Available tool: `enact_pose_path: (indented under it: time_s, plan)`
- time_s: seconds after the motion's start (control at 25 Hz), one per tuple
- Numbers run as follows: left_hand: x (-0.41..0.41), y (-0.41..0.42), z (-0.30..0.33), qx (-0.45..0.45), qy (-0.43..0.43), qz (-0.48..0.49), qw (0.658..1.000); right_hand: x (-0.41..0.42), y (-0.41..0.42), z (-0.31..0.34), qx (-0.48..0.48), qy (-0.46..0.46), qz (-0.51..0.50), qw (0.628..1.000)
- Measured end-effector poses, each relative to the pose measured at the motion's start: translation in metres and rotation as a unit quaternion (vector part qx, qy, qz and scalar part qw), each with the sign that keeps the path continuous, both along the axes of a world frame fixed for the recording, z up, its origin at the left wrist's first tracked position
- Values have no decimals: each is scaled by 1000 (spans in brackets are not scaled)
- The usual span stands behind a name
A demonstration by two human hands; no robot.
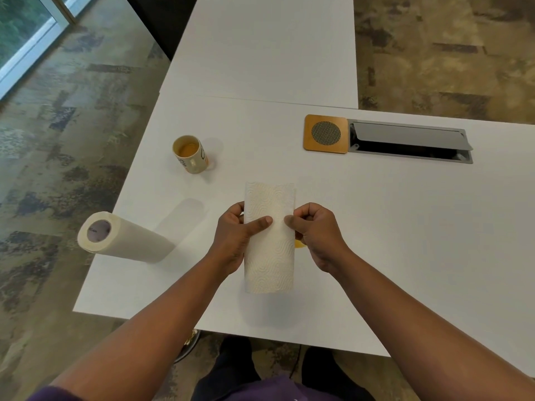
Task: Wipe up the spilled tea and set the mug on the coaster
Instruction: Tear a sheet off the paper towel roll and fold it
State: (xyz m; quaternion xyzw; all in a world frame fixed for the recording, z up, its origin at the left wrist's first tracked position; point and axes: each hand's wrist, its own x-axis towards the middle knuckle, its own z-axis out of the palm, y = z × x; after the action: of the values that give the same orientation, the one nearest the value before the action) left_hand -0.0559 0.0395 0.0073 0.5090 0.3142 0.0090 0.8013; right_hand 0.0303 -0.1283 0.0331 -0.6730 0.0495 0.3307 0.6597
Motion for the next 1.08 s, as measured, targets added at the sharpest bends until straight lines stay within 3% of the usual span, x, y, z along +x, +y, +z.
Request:
enact_pose_path:
  time_s: [0.44, 1.08]
  plan:
    - [1, 2, 0, 15, -4, -7, 1000, -1, 0, -2, 38, 56, -19, 998]
    - [1, -7, 14, 46, 10, -5, 999, -4, -6, 6, 14, -8, -5, 1000]
